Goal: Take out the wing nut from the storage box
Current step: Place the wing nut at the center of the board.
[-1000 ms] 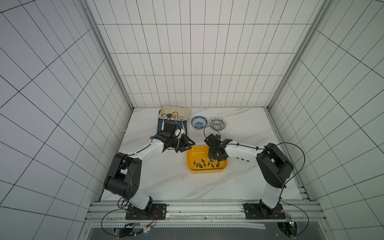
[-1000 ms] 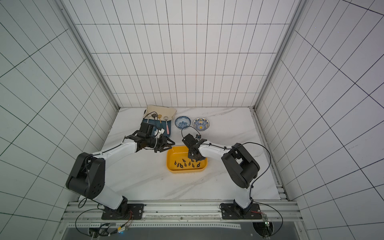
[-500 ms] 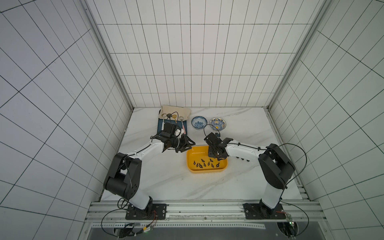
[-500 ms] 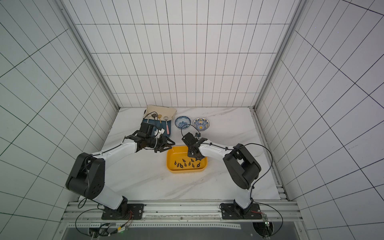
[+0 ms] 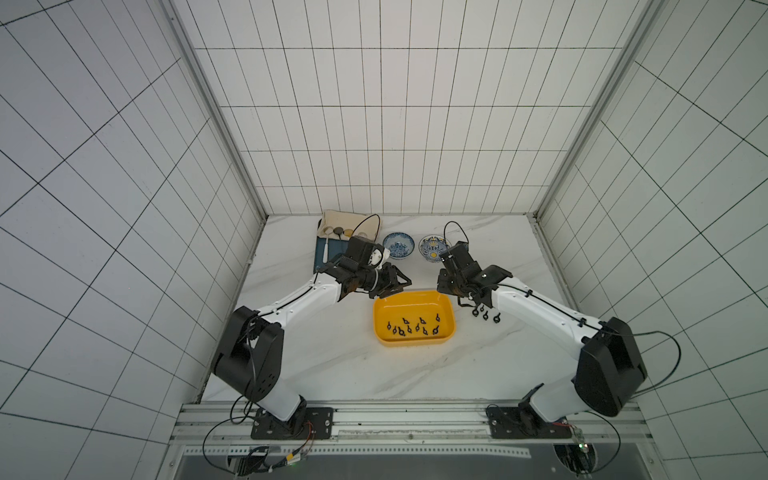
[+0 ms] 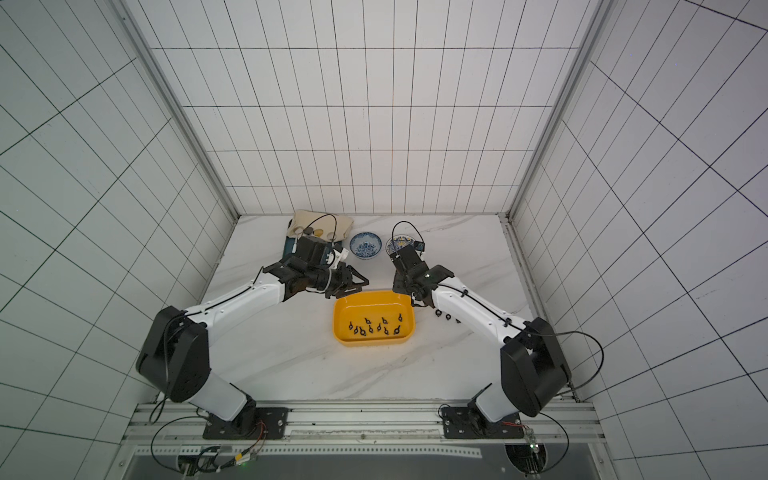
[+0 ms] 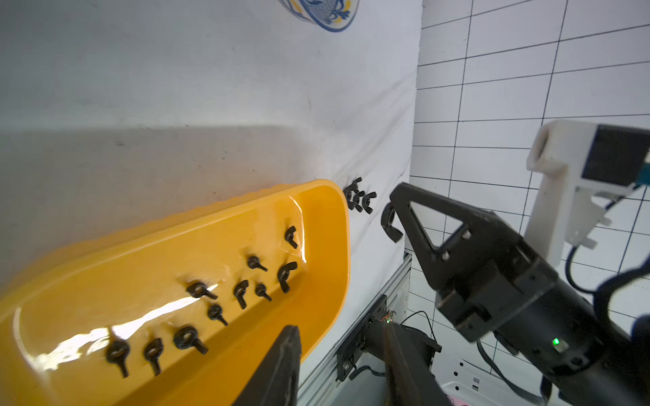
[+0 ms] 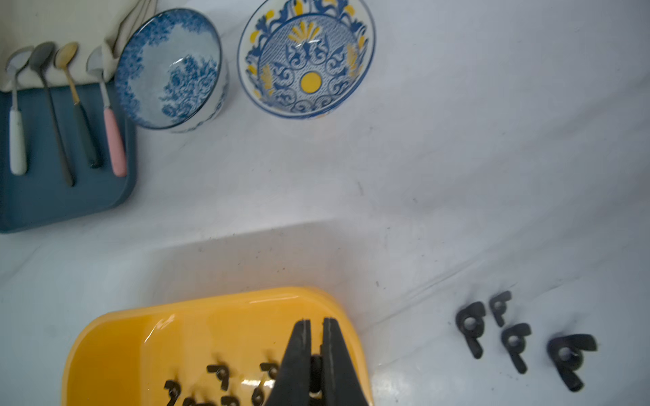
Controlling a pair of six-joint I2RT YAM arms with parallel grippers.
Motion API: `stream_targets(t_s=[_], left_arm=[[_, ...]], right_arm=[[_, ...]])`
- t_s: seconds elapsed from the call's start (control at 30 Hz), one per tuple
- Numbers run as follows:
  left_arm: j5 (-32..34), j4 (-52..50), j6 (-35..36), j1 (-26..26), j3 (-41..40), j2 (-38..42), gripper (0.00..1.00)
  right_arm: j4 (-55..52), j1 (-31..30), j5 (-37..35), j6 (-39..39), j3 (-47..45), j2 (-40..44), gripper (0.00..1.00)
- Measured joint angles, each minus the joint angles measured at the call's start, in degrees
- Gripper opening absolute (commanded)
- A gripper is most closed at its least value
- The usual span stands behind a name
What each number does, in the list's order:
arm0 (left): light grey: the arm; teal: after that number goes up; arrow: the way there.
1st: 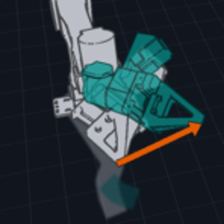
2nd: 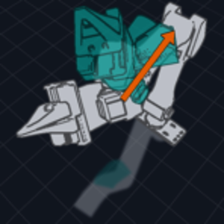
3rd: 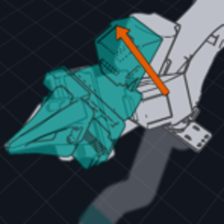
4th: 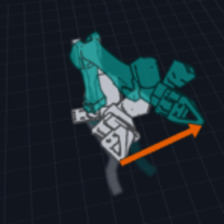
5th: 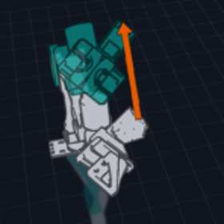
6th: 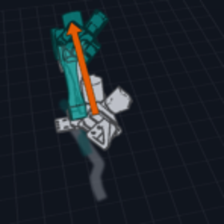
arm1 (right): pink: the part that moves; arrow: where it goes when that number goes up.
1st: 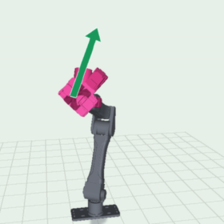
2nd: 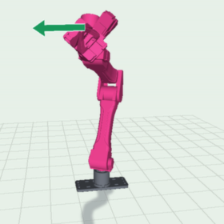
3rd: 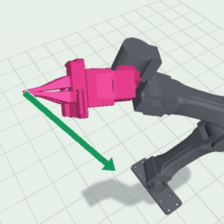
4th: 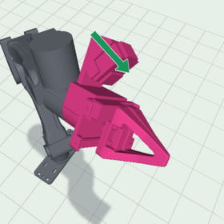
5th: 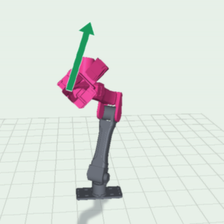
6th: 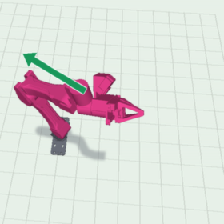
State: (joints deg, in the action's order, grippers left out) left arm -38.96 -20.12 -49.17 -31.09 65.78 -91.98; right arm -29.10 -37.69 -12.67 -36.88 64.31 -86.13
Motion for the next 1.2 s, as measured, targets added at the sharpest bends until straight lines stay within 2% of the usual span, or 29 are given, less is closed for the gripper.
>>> stream_targets(t_s=[0.2,0.43,0.7,1.1,1.2], left_arm=[[0.3,4.5,-3.2,-6.9,3.4,-6.6,0.42],[0.3,6.7,-5.9,-10.1,7.2,-12.8,0.42],[0.1,8.0,-6.4,-10.7,7.2,-12.9,0.42],[-0.1,8.6,-5.9,-10.7,4.9,-12.7,0.42],[-0.2,8.6,-5.8,-10.3,3.9,-12.5,0.42]], right_arm=[[3.2,7.1,1.4,4.2,-4.9,-0.7,0.00],[7.9,11.3,5.0,5.4,-6.4,-6.8,0.00],[8.4,13.0,5.7,5.4,-6.5,-11.9,0.00],[8.7,13.4,5.8,5.2,-7.4,-13.1,0.00],[8.6,13.4,5.8,5.2,-8.1,-13.1,0.03]])
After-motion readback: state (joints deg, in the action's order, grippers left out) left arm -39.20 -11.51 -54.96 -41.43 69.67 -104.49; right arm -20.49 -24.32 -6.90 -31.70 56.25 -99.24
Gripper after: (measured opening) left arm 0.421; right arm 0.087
